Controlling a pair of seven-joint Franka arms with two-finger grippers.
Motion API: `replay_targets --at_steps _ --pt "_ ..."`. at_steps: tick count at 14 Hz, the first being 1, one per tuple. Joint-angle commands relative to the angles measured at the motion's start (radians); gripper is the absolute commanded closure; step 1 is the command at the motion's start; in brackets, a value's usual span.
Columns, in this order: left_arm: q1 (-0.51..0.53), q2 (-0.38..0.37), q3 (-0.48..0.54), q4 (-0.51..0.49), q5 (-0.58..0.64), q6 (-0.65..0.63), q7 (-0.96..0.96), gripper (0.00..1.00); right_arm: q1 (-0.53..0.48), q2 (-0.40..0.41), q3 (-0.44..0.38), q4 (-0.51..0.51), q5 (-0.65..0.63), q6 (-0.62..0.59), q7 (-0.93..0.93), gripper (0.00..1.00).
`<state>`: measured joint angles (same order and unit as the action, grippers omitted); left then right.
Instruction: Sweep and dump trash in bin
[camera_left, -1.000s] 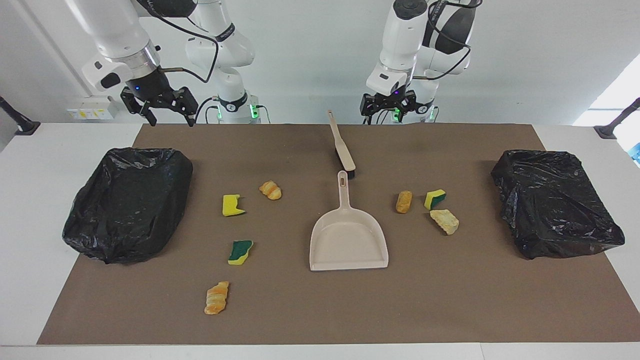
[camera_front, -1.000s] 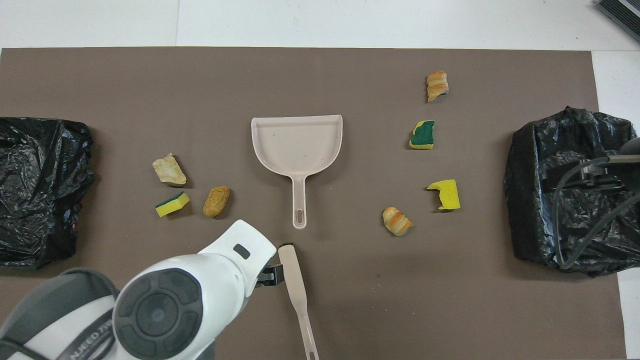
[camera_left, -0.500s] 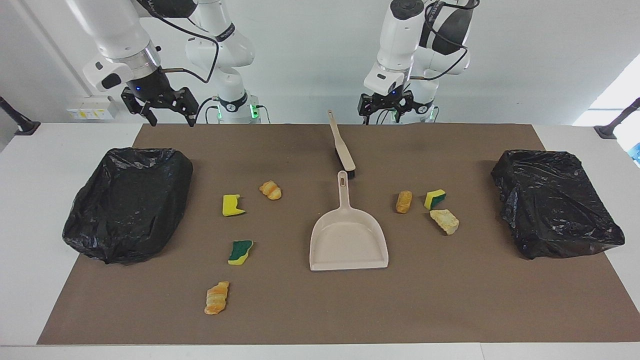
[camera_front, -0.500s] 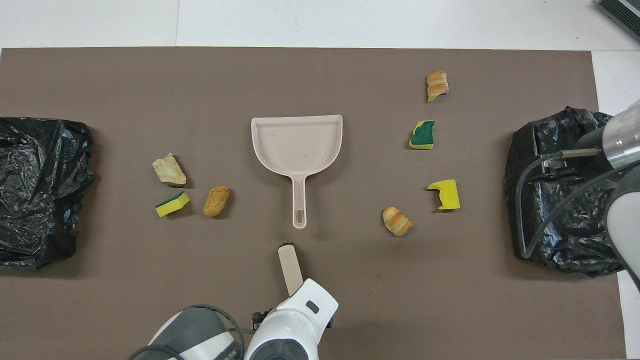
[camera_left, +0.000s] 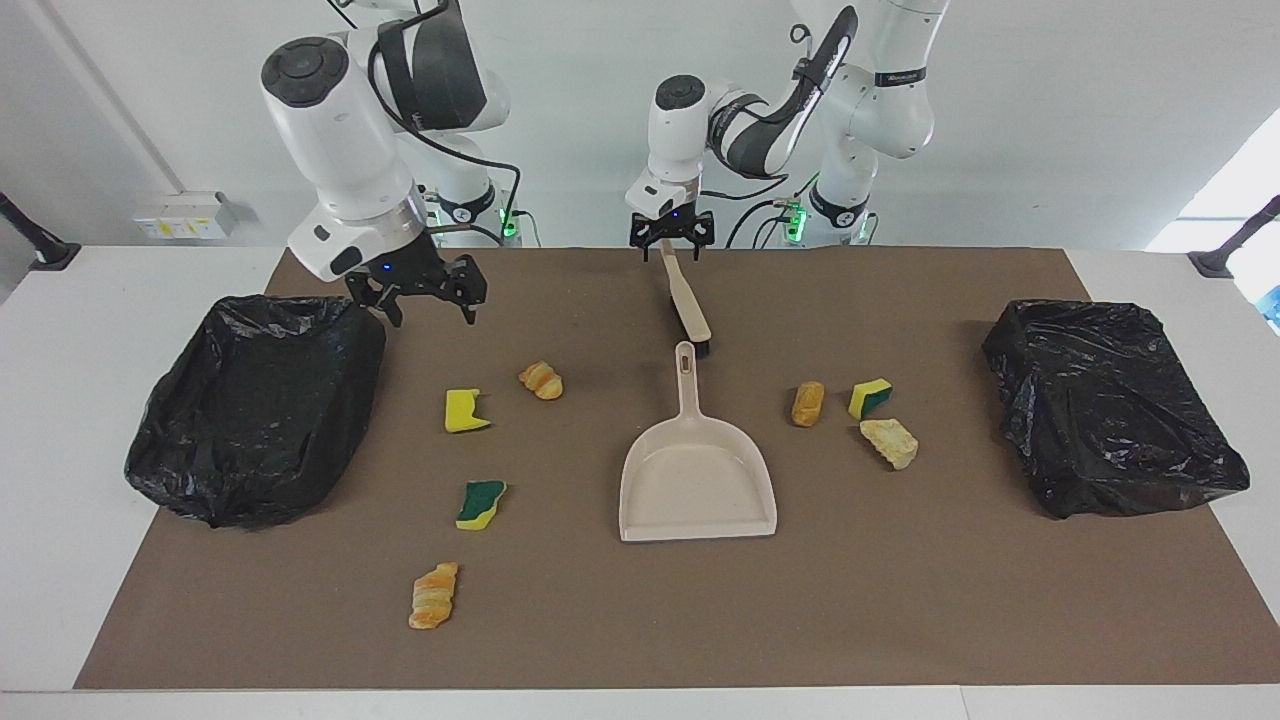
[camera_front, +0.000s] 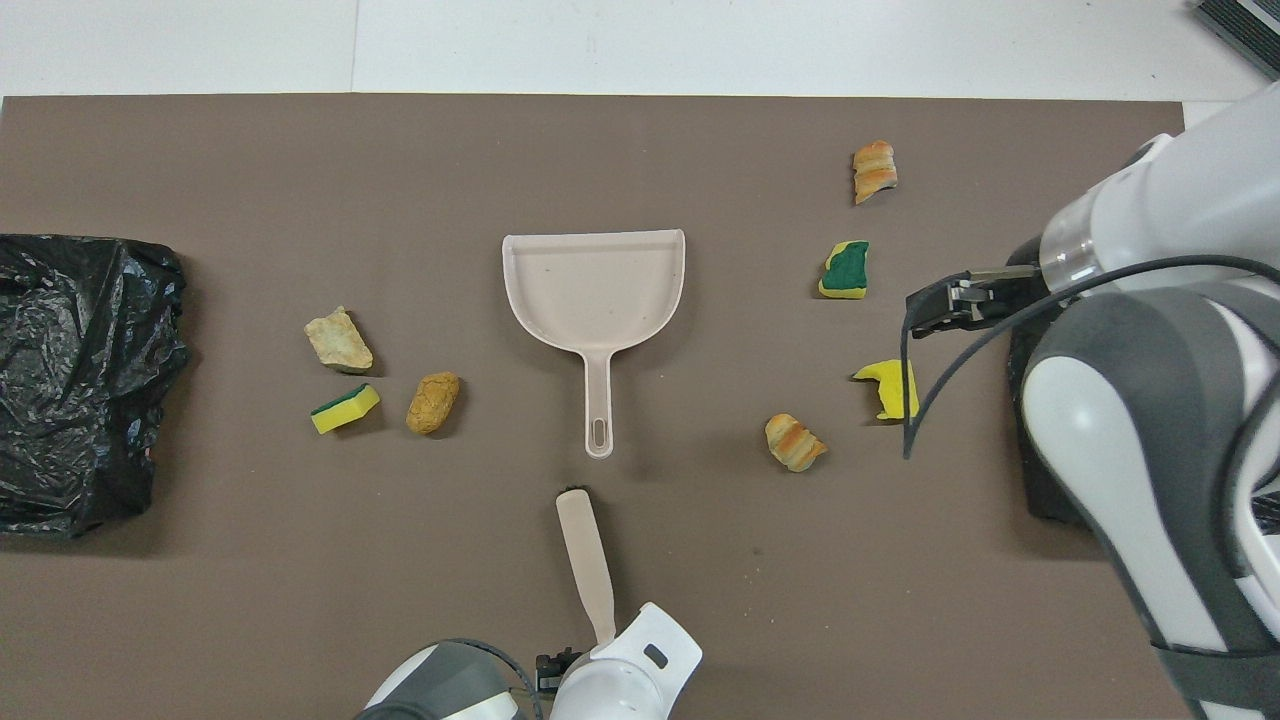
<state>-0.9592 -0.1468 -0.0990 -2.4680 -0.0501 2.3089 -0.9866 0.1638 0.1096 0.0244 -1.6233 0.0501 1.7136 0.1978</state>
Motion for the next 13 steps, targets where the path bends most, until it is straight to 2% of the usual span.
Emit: replay_targets --at_steps 1,3,4,5,9,13 --pt "-0.026 -0.022 0.016 -0.028 -0.011 0.024 -0.026 0.23 0.054 0.03 -0.001 -0.001 0.016 0.059 0.08 0.0" --pt "-0.032 -0.022 0.016 -0.028 -0.011 0.021 -0.038 0.61 0.086 0.05 -0.001 -0.001 0.016 0.084 0.121 0.0" --pt "-0.032 -0.022 0.016 -0.028 -0.011 0.02 -0.037 0.86 0.1 0.058 -0.001 -0.004 0.017 0.102 0.133 0.0" --pt "-0.032 -0.022 0.016 -0.028 -0.011 0.012 -0.023 1.0 0.117 0.067 -0.001 -0.003 0.017 0.107 0.15 0.0" --pt "-0.027 -0.031 0.021 -0.014 -0.011 -0.032 -0.014 1.0 0.167 0.079 0.0 -0.012 0.017 0.135 0.207 0.0" --pt "0.038 -0.091 0.032 0.037 -0.011 -0.258 0.109 1.0 0.181 0.074 0.005 -0.036 0.017 0.135 0.207 0.0"
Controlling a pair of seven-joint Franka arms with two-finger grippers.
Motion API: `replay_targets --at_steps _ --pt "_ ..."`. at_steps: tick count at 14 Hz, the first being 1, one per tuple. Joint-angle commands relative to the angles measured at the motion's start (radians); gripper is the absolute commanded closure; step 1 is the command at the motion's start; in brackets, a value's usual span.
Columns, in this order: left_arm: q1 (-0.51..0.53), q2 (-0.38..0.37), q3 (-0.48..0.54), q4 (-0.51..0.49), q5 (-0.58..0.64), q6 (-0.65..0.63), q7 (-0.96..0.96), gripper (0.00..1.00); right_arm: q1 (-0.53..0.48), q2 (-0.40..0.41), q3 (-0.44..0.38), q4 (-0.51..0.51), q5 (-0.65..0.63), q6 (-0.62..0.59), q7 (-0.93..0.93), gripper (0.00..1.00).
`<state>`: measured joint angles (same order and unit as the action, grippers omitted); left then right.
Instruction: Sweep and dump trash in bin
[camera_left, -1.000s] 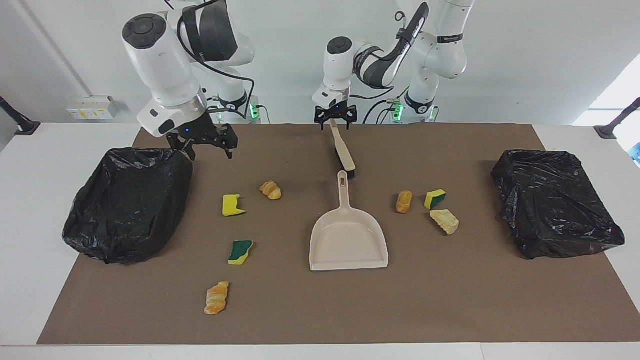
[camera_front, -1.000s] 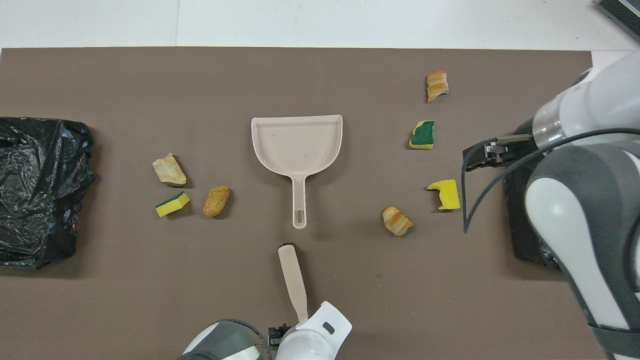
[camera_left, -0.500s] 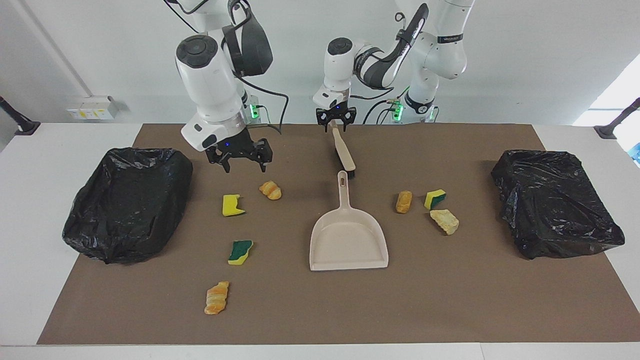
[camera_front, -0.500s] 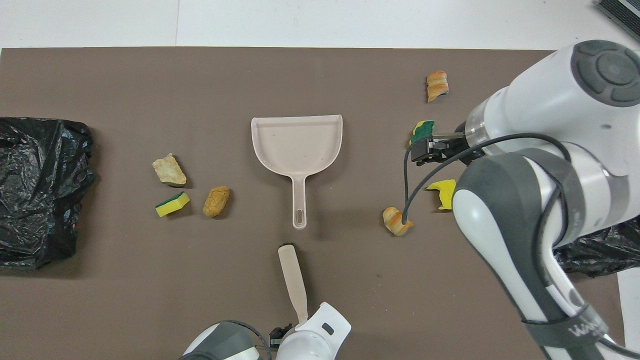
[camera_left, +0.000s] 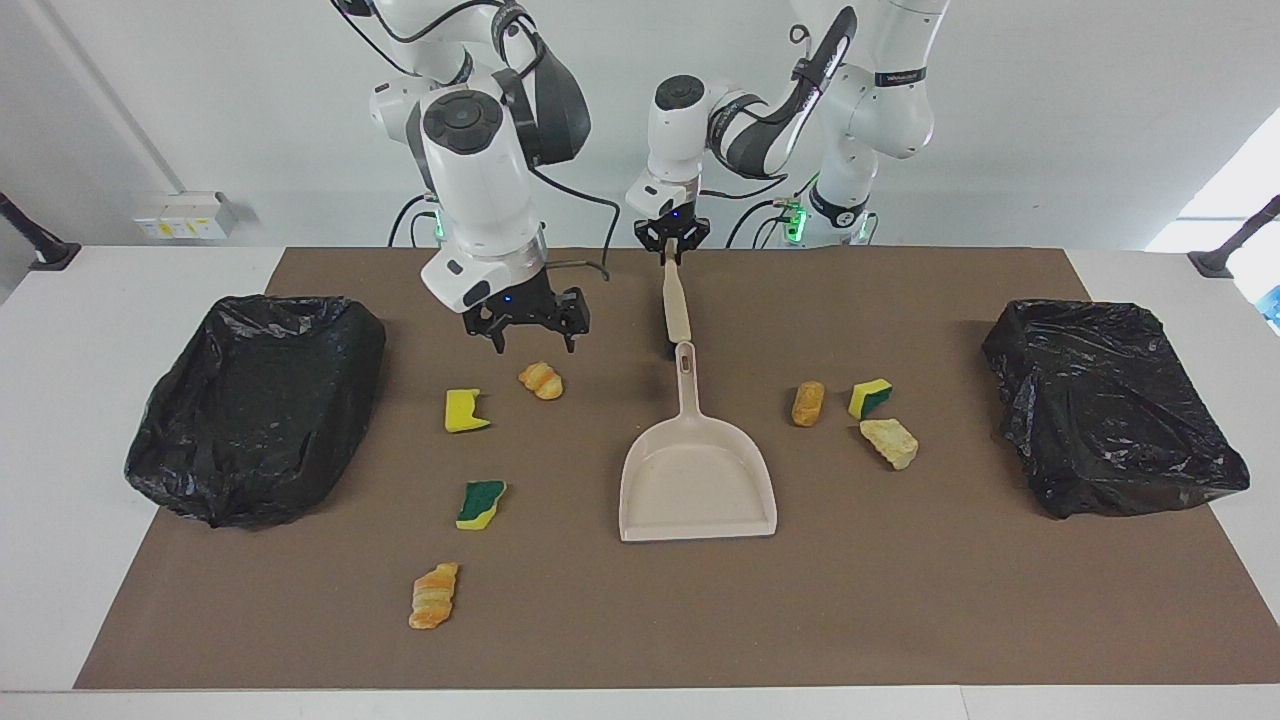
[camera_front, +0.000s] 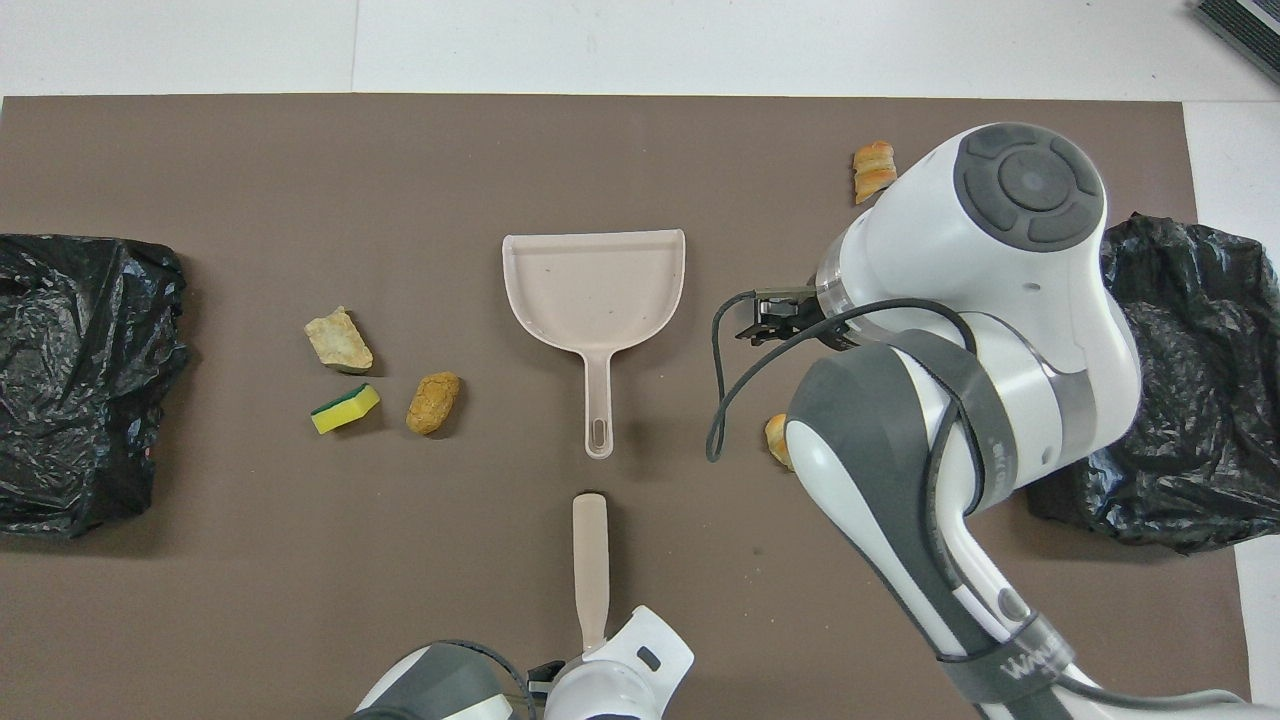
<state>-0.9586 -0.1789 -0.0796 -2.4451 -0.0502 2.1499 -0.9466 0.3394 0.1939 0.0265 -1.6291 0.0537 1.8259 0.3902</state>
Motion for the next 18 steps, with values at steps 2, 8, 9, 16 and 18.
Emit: replay_targets --at_steps 2,8,9,16,18 --pt "0.11 -0.135 0.014 0.015 -0.011 -0.186 0.158 1.0 0.012 -0.013 0.003 -0.038 0.018 0.023 0.016 0.0" --pt "0.435 -0.294 0.041 0.067 -0.01 -0.456 0.517 1.0 0.075 -0.005 0.003 -0.08 0.017 0.134 0.13 0.0" --pt "0.499 -0.294 0.041 0.081 -0.007 -0.456 0.575 1.0 0.101 0.005 0.003 -0.081 0.015 0.157 0.162 0.0" --pt "0.952 -0.139 0.041 0.205 0.013 -0.289 1.009 1.0 0.239 0.123 0.0 -0.084 -0.012 0.369 0.331 0.0" --pt "0.975 -0.006 0.04 0.331 0.091 -0.289 1.019 1.0 0.283 0.169 0.001 -0.083 -0.09 0.415 0.401 0.0"
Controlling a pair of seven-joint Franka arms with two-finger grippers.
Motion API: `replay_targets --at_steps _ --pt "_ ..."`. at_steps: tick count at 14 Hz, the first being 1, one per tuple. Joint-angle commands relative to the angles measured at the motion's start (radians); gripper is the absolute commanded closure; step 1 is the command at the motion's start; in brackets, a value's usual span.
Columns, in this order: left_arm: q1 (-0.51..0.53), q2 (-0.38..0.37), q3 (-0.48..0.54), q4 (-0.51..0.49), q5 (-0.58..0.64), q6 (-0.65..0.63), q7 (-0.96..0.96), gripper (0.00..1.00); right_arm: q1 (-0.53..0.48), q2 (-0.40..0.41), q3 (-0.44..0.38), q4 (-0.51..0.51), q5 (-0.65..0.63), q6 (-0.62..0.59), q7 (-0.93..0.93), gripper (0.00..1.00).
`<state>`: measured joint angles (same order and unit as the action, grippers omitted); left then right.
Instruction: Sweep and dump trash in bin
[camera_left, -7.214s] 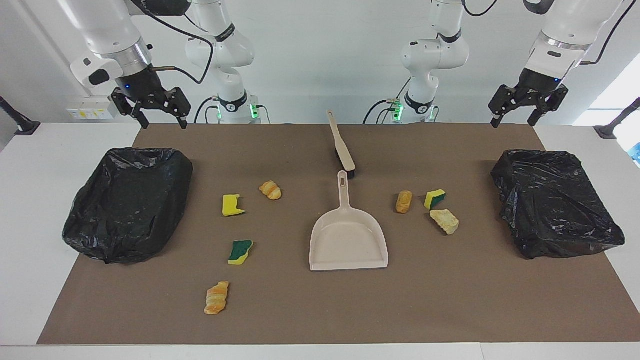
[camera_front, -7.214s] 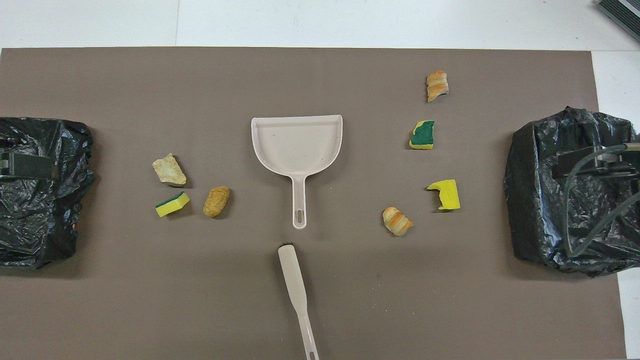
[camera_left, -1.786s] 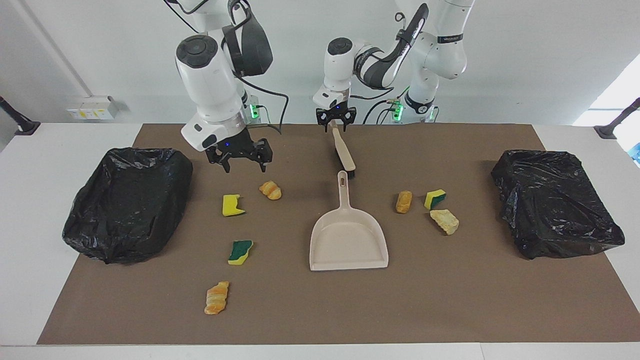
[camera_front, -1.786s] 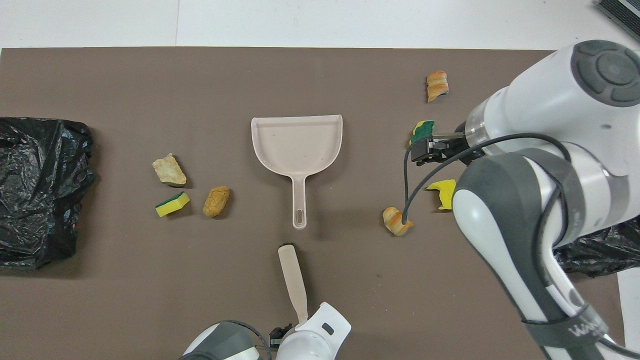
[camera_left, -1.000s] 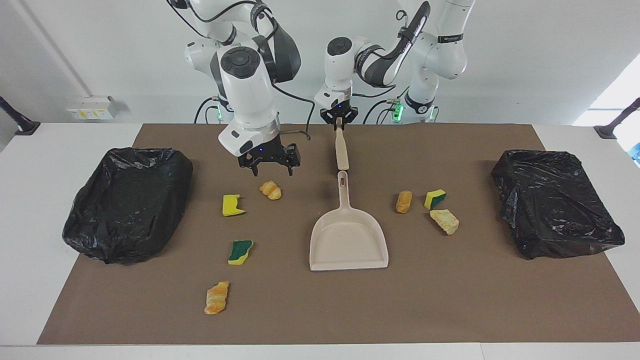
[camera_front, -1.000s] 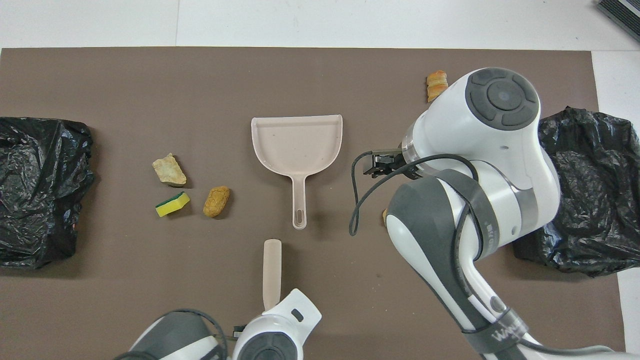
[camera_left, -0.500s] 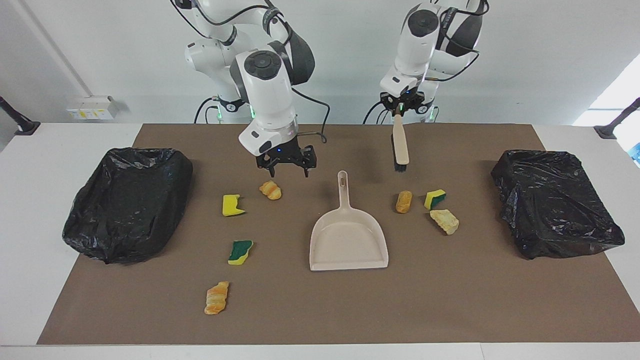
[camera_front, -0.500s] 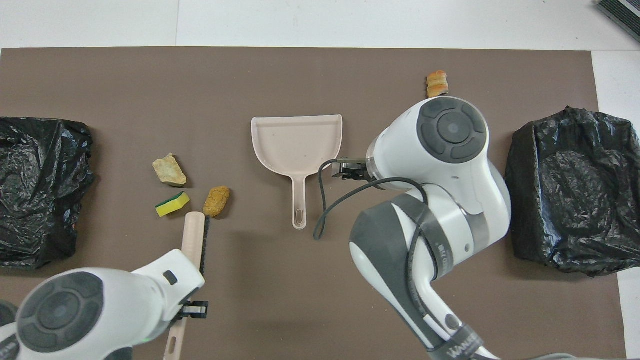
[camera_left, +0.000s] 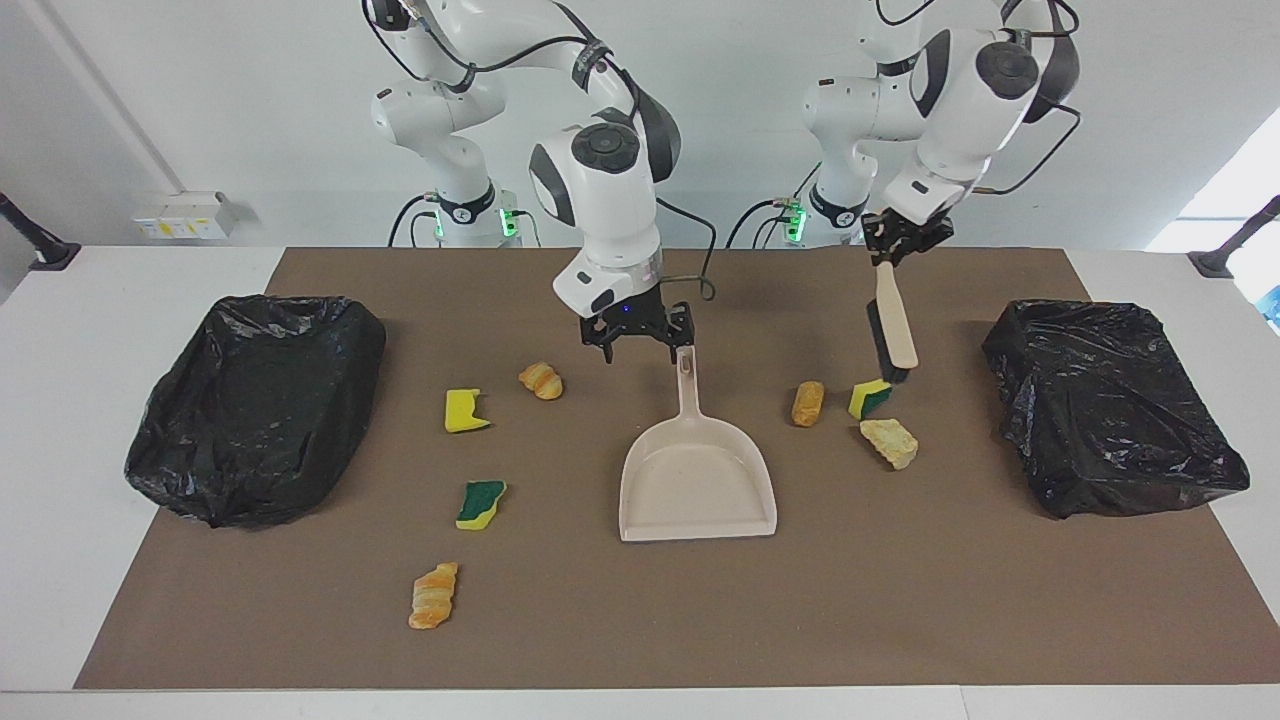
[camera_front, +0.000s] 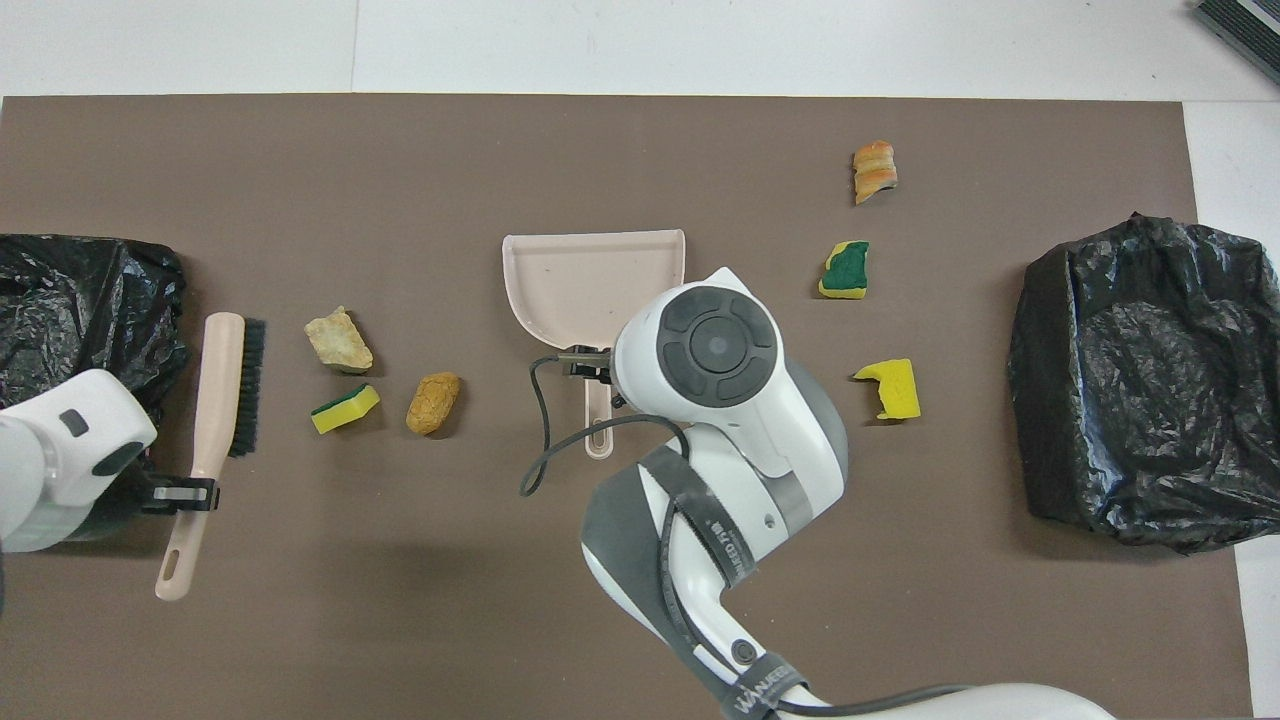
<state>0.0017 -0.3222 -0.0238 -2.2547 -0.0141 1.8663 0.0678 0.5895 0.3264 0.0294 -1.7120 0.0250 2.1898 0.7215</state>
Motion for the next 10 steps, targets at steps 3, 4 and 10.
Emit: replay_targets --at_steps 3,4,10 --pt "0.064 0.267 -0.011 0.243 0.115 0.057 0.042 1.0 0.07 0.08 -0.002 -0.003 -0.086 0.074 0.096 0.0" --pt "0.066 0.284 -0.011 0.245 0.115 0.083 0.061 1.0 0.082 0.082 -0.002 -0.014 -0.102 0.076 0.096 0.04" --pt "0.049 0.342 -0.013 0.196 0.114 0.171 0.046 1.0 0.09 0.057 0.0 -0.078 -0.135 0.071 0.081 0.73"
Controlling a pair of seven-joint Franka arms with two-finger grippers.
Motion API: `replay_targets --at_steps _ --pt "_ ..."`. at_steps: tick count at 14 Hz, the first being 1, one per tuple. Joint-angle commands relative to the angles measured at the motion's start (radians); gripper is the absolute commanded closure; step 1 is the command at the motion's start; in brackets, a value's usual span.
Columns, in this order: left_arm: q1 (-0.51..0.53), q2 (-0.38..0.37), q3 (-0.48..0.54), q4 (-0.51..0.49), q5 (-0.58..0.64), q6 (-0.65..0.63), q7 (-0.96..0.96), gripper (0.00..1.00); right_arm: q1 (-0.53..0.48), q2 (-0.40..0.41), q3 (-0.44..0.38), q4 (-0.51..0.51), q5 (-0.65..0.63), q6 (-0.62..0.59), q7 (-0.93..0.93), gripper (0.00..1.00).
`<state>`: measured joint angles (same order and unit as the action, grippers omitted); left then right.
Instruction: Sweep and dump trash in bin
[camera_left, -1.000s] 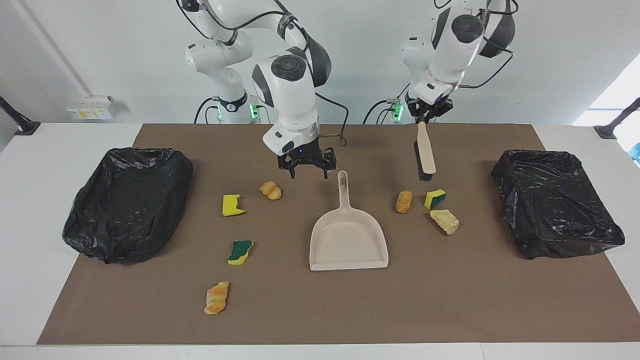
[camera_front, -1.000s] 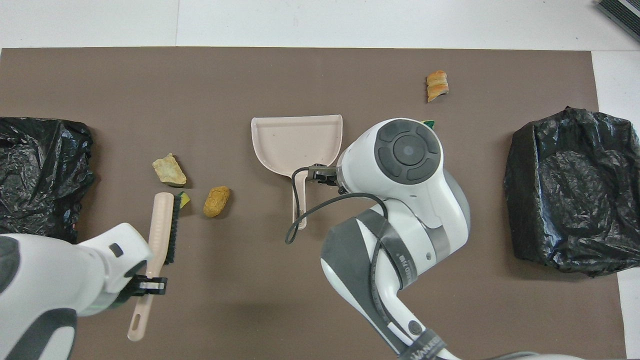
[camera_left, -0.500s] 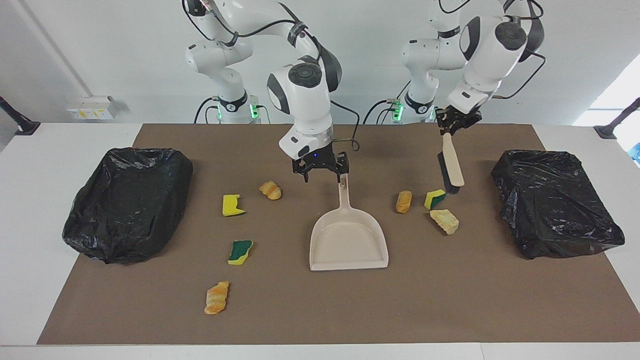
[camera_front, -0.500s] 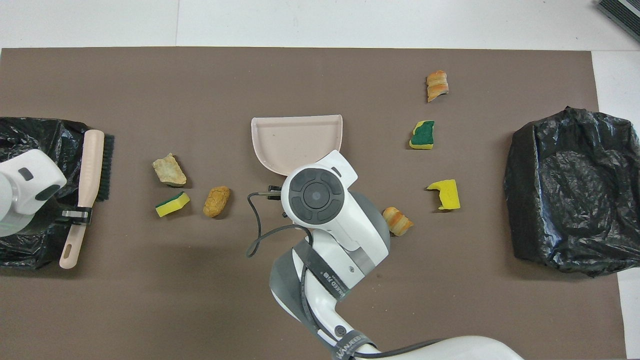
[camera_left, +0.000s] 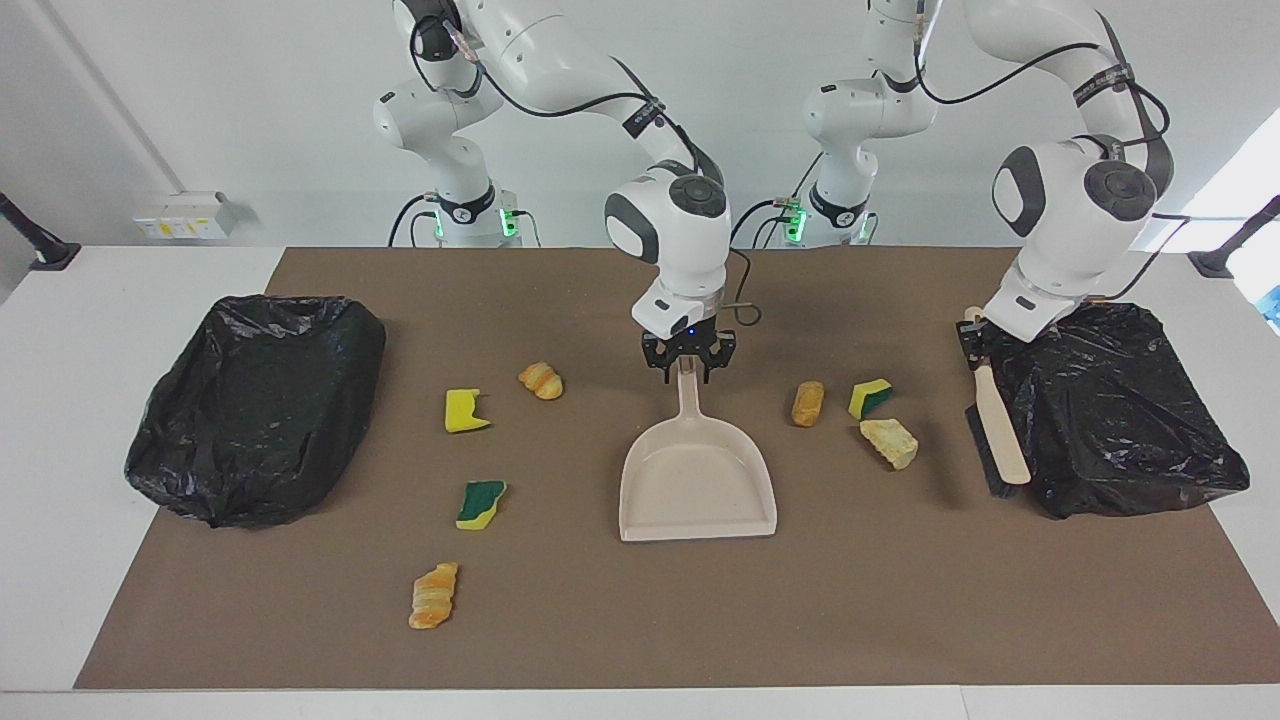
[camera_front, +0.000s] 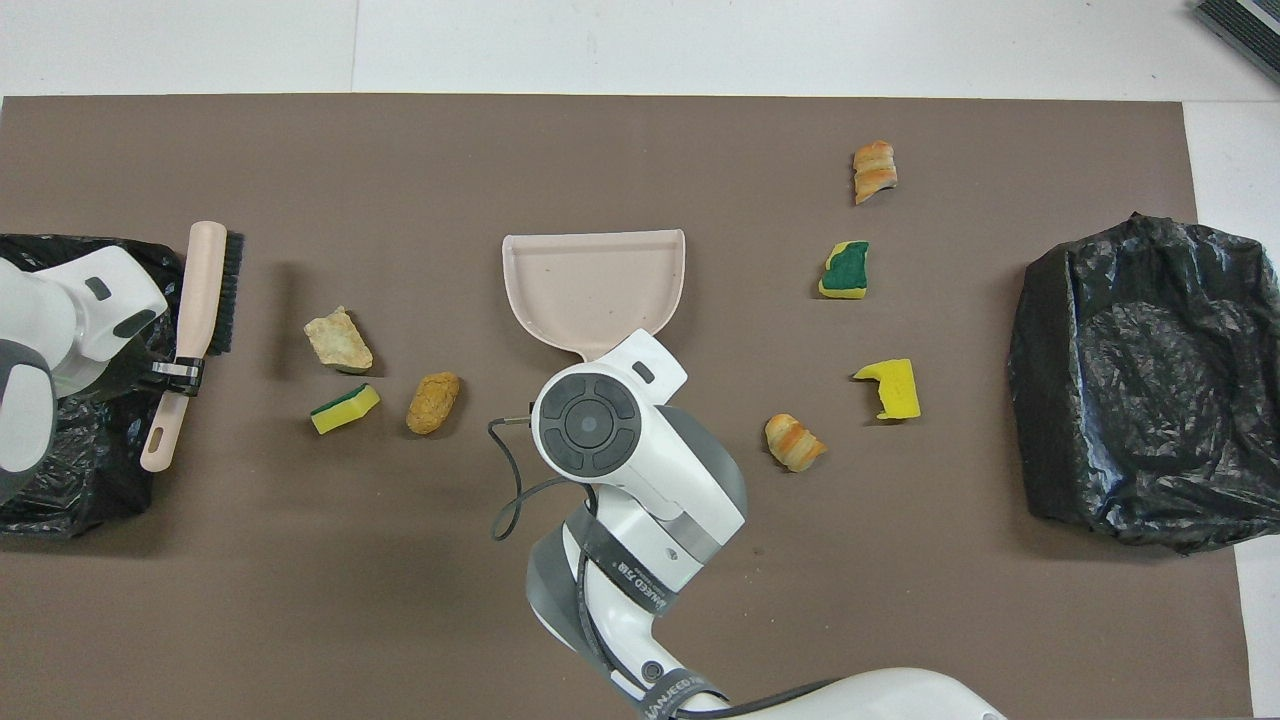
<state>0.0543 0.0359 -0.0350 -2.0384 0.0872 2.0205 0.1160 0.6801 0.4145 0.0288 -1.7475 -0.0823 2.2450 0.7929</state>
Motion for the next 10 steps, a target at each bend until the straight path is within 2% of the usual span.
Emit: replay_targets --at_steps 1,2,5,8,10 --pt "-0.007 -0.018 -0.005 -0.04 0.009 0.018 -0.012 1.0 0.004 -0.033 0.0 -0.04 -0.03 0.002 0.009 0.95" --pt "-0.03 -0.019 -0.005 -0.064 0.008 0.024 -0.037 1.0 0.021 -0.033 -0.001 -0.034 -0.03 -0.007 0.008 1.0" --pt "-0.092 -0.031 -0.006 -0.147 0.002 0.101 -0.156 1.0 0.021 -0.063 0.0 -0.029 -0.03 -0.021 0.0 1.0" --pt "-0.123 -0.068 -0.008 -0.201 -0.003 0.092 -0.17 1.0 0.007 -0.105 0.0 -0.03 -0.004 -0.031 -0.047 1.0" --pt "-0.174 -0.103 -0.008 -0.25 -0.004 0.083 -0.225 1.0 -0.026 -0.132 0.0 -0.03 -0.004 -0.089 -0.133 1.0"
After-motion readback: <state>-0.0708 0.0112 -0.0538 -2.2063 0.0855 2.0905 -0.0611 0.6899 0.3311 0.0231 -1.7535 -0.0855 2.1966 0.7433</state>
